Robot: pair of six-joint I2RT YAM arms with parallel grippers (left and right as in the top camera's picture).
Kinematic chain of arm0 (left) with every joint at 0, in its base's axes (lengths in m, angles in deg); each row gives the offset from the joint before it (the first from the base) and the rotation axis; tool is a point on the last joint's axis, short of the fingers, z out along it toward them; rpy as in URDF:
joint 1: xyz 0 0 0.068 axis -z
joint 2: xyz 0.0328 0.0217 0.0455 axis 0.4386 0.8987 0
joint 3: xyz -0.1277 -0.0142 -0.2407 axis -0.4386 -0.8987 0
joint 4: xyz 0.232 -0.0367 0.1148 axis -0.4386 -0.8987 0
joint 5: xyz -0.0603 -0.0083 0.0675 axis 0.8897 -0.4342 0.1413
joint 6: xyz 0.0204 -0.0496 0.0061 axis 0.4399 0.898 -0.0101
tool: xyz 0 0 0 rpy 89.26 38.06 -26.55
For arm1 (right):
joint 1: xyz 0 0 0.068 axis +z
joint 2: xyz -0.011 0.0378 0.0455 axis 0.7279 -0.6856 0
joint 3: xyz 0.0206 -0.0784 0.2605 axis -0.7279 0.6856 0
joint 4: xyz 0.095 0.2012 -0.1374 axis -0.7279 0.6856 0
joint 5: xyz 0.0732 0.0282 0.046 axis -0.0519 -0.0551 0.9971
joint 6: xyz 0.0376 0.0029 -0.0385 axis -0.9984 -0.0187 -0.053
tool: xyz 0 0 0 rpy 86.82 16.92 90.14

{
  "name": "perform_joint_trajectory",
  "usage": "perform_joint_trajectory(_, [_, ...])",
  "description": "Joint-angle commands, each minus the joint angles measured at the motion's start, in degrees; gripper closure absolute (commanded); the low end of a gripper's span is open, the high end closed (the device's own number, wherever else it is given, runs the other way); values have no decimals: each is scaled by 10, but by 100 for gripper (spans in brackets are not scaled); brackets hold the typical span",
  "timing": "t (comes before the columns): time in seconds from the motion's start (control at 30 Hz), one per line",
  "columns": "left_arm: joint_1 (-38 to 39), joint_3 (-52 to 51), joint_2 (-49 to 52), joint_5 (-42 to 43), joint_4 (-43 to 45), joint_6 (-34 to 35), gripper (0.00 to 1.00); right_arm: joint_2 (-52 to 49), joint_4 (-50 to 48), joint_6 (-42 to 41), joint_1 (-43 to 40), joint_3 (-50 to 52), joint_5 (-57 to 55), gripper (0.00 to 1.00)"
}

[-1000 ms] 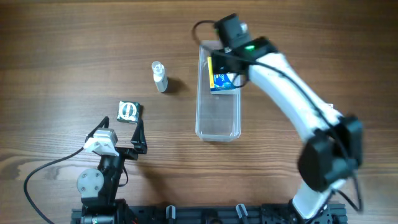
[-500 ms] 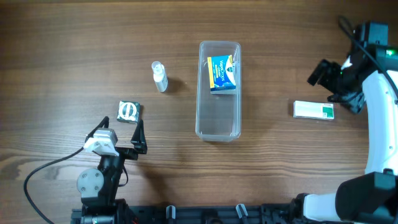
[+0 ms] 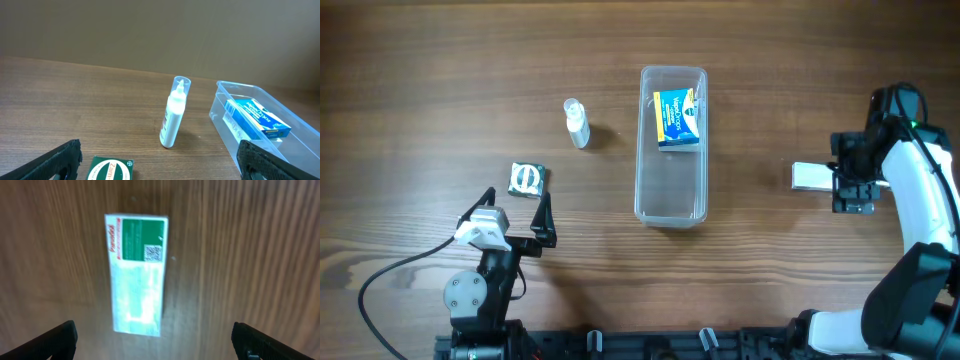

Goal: Pack container
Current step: 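Move the right gripper to the white-green Panadol box and grasp it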

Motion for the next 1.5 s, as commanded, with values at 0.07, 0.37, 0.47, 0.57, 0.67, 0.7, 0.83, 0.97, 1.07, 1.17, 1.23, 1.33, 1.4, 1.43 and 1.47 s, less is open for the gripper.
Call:
perform_joint_trajectory(0.07, [-5, -3, 0, -3, -2, -4, 0, -43, -31, -28, 1, 4, -41, 0])
perform_joint_trajectory(0.37, [-5, -3, 0, -3, -2, -4, 0, -126, -55, -35, 1, 4, -40, 0])
perform_joint_trajectory(0.47, [-5, -3, 0, -3, -2, -4, 0, -144, -57, -35, 1, 4, -40, 1])
perform_joint_trajectory(0.57, [-5, -3, 0, -3, -2, -4, 0, -162, -50, -34, 1, 4, -40, 0])
perform_joint_trajectory(0.67, [-5, -3, 0, -3, -2, -4, 0, -168, -48, -34, 1, 4, -40, 2])
perform_joint_trajectory(0.7, [-5, -3, 0, -3, -2, -4, 0, -168, -49, -34, 1, 4, -40, 5])
perform_joint_trajectory(0.83, [-5, -3, 0, -3, -2, -4, 0, -168, -53, -34, 1, 4, -43, 28])
perform_joint_trajectory(0.97, [-5, -3, 0, -3, -2, -4, 0, -168, -53, -34, 1, 4, -75, 38])
perform_joint_trajectory(1.07, [-5, -3, 0, -3, -2, -4, 0, -168, -51, -34, 1, 4, -79, 45])
perform_joint_trajectory(1.17, [-5, -3, 0, -3, -2, -4, 0, -168, -51, -34, 1, 4, -79, 50])
perform_joint_trajectory(1.23, [-5, -3, 0, -3, -2, -4, 0, -168, -51, -34, 1, 4, -77, 50])
perform_joint_trajectory(1.33, [-5, -3, 0, -3, -2, -4, 0, -167, -56, -17, 1, 2, -57, 50])
perform_joint_trajectory(1.4, [-5, -3, 0, -3, -2, -4, 0, -167, -71, 46, 1, -9, -35, 53])
perform_joint_trajectory(1.43, [-5, -3, 0, -3, -2, -4, 0, -167, -71, 76, 1, -21, -14, 55])
perform_joint_trajectory(1.47, [-5, -3, 0, -3, -2, -4, 0, -166, -70, 100, 1, -32, 10, 56])
